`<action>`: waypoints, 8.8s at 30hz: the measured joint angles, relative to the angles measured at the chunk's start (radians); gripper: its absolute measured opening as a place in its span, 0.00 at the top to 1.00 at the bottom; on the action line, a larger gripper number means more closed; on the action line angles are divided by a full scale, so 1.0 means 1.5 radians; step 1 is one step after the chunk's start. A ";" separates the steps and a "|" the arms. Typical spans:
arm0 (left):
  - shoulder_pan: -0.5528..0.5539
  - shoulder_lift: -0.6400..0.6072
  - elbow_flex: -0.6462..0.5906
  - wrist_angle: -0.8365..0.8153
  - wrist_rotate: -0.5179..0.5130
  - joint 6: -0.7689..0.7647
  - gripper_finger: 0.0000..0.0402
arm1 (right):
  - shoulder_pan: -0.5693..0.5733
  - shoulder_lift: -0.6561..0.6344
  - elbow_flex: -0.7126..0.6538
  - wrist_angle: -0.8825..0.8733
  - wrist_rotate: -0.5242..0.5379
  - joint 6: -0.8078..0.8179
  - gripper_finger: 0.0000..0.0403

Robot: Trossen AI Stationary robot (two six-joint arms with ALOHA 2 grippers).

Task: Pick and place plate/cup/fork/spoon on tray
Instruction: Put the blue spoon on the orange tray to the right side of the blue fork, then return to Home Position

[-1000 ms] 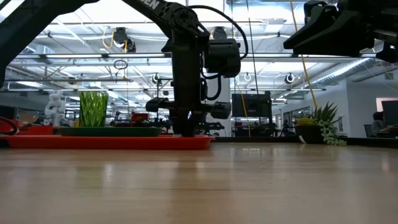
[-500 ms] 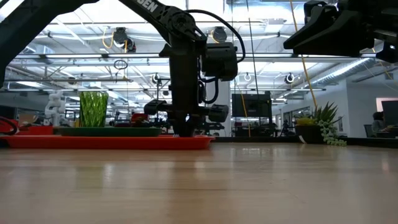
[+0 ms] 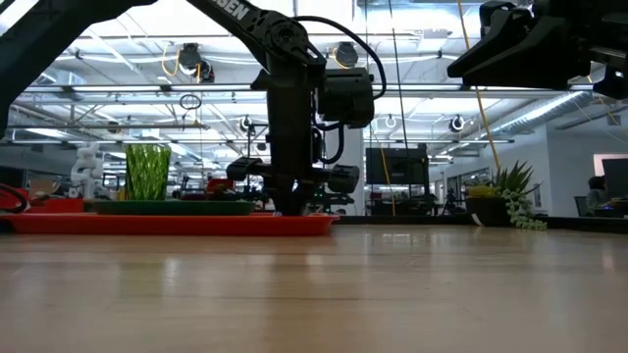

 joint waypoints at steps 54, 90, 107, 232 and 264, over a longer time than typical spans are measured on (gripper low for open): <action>-0.341 -0.285 0.001 -0.006 -0.354 0.423 0.94 | 0.037 -0.107 0.000 0.017 -0.005 0.233 1.00; -0.345 -0.627 -0.709 0.875 0.055 0.766 0.94 | 0.104 -0.134 -0.265 0.431 -0.040 0.236 0.99; -0.343 -0.727 -0.777 0.873 0.012 0.833 0.94 | 0.071 -0.219 -0.300 0.480 -0.039 0.055 0.99; -0.279 -0.792 -0.776 0.872 -0.041 0.898 0.94 | -0.363 -0.691 -0.302 -0.144 -0.401 0.131 1.00; -0.269 -0.938 -0.924 0.887 0.037 0.845 0.94 | -0.371 -0.685 -0.302 -0.131 -0.388 0.162 1.00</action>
